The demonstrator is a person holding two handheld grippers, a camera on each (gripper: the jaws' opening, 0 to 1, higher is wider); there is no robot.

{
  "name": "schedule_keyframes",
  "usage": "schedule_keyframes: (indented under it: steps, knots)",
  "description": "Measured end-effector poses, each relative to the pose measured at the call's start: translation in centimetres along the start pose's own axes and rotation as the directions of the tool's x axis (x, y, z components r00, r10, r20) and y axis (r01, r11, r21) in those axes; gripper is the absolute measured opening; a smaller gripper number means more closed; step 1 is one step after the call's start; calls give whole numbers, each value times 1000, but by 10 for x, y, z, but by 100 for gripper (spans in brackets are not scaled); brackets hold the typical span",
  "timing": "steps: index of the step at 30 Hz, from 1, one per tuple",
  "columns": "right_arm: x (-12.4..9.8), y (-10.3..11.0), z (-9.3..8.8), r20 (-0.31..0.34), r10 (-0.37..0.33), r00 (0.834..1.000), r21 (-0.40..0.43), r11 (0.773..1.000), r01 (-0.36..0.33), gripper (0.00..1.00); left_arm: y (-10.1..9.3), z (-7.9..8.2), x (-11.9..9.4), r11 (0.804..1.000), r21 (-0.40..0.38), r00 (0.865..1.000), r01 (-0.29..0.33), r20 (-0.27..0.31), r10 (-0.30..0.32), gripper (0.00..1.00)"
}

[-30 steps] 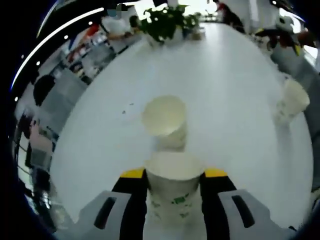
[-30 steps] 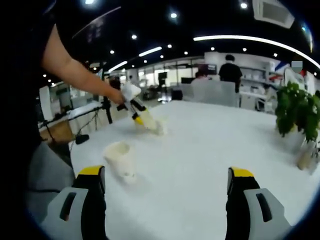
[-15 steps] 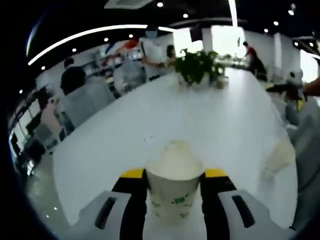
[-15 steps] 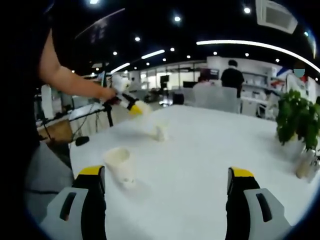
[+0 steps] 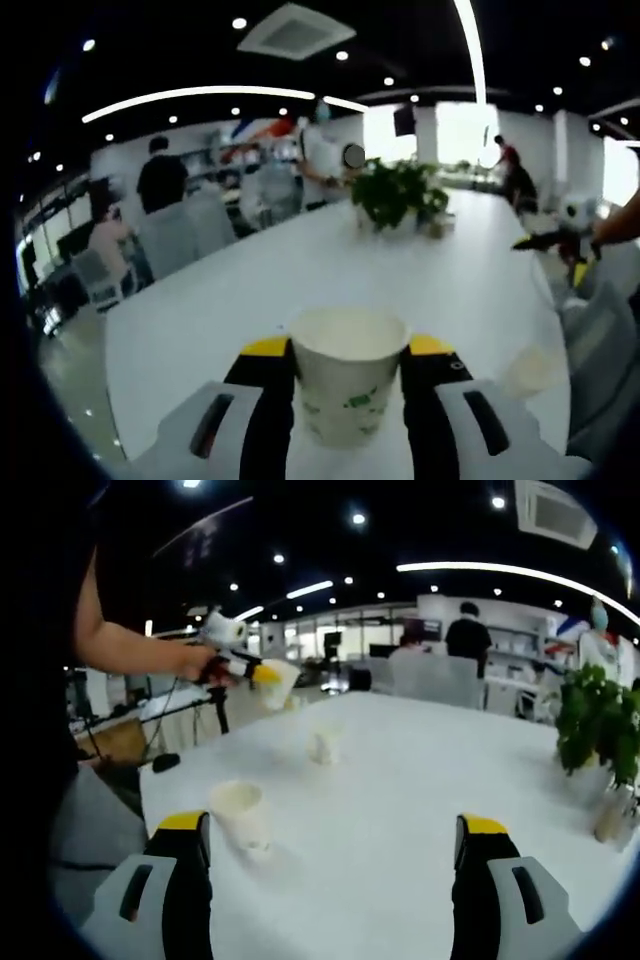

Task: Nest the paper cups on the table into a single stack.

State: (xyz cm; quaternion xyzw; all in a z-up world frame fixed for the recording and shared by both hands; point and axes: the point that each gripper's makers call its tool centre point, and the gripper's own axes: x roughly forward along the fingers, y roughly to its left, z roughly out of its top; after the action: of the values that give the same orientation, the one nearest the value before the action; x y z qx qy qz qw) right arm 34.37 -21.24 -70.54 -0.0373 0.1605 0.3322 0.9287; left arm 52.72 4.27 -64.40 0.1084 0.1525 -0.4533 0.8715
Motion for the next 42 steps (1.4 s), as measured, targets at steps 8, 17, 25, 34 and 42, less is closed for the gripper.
schedule_keyframes:
  steps: [8, 17, 25, 34, 42]
  knots:
    - [0, 1, 2, -3, 5, 1000, -1, 1000, -5, 100, -15, 10, -5, 1000, 18, 1000, 12, 23, -12, 39]
    - [-2, 3, 4, 1, 6, 1000, -6, 1000, -6, 100, -28, 12, -6, 1000, 16, 999, 14, 47, -15, 39]
    - [-6, 6, 3, 2, 3, 1000, -9, 1000, -3, 100, -39, 16, -4, 1000, -6, 997, 17, 76, -16, 39]
    - [-10, 7, 3, 0, -1, 1000, -10, 1000, 1, 100, -57, 27, 2, 999, -33, 991, 40, 128, -35, 39]
    - [-10, 7, 5, 4, -6, 1000, -8, 1000, 6, 100, -73, 34, 6, 996, -59, 983, 70, 173, -58, 39]
